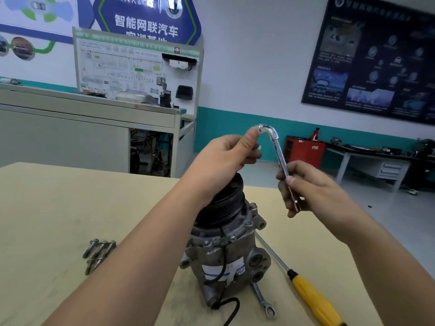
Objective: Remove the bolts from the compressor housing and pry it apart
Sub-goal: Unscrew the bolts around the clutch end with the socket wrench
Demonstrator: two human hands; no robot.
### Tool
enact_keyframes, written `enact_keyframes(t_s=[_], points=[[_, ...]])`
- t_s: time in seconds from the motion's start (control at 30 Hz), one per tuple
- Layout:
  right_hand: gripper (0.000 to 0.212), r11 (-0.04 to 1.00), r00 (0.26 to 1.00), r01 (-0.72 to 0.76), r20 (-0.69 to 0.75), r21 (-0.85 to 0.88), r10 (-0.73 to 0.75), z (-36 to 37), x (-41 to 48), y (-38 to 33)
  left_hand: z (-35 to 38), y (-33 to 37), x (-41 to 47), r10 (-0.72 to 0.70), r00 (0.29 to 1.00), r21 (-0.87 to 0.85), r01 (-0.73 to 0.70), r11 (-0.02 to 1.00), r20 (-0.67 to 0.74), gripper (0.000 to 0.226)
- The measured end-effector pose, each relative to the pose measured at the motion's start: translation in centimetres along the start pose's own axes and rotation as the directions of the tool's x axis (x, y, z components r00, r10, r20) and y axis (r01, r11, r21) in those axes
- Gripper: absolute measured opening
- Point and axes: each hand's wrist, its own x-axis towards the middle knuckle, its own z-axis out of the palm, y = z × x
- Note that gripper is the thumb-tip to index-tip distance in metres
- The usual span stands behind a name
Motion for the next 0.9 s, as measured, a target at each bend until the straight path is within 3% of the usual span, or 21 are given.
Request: enact_keyframes(t_s=[0.13, 0.23, 0.3, 0.37, 0.5, 0.7, 0.9], points=[[0.023, 0.966, 0.992, -0.124, -0.03, -0.227, 0.121, -1.6, -1.8, -0.6, 0.0, -0.2, 0.0, 0.062, 0.98, 0.252, -0.013, 0.968, -0.187, 0.031], [0.025, 0.898, 0.994, -0.107, -0.051, -0.426, 0.094, -2.3, -3.0, -1.6, -0.1, -0.2, -0.1, 0.119, 0.936, 0.418, 0.033, 0.908, -0.331, 0.024], [0.023, 0.822, 0.997, -0.076, -0.04, -0.564, 0.064, -2.3, -3.5, -2.5, 0.2, -0.4, 0.2, 0.041, 0.953, 0.578, 0.147, 0.802, -0.299, 0.027], [0.022, 0.734, 0.998, -0.062, -0.018, -0.677, 0.067, -1.9, -3.7, -3.2, 0.3, -0.3, 0.6, -0.144, 0.952, 0.672, 0.293, 0.68, -0.27, 0.029], [0.024, 0.589, 0.994, -0.068, -0.004, -0.805, 0.109, -1.2, -4.2, -3.8, -0.1, -0.5, 1.1, -0.274, 0.921, 0.68, 0.389, 0.622, -0.276, 0.031], [0.025, 0.626, 0.996, -0.08, -0.031, -0.776, 0.089, -1.1, -4.6, -5.7, 0.3, -0.2, 0.9, -0.269, 0.914, 0.665, 0.406, 0.627, -0.304, 0.017], [0.022, 0.552, 0.995, -0.089, -0.044, -0.829, 0.094, 0.4, -4.4, -6.1, 0.2, -0.3, 1.1, -0.262, 0.919, 0.678, 0.395, 0.619, -0.296, 0.014]])
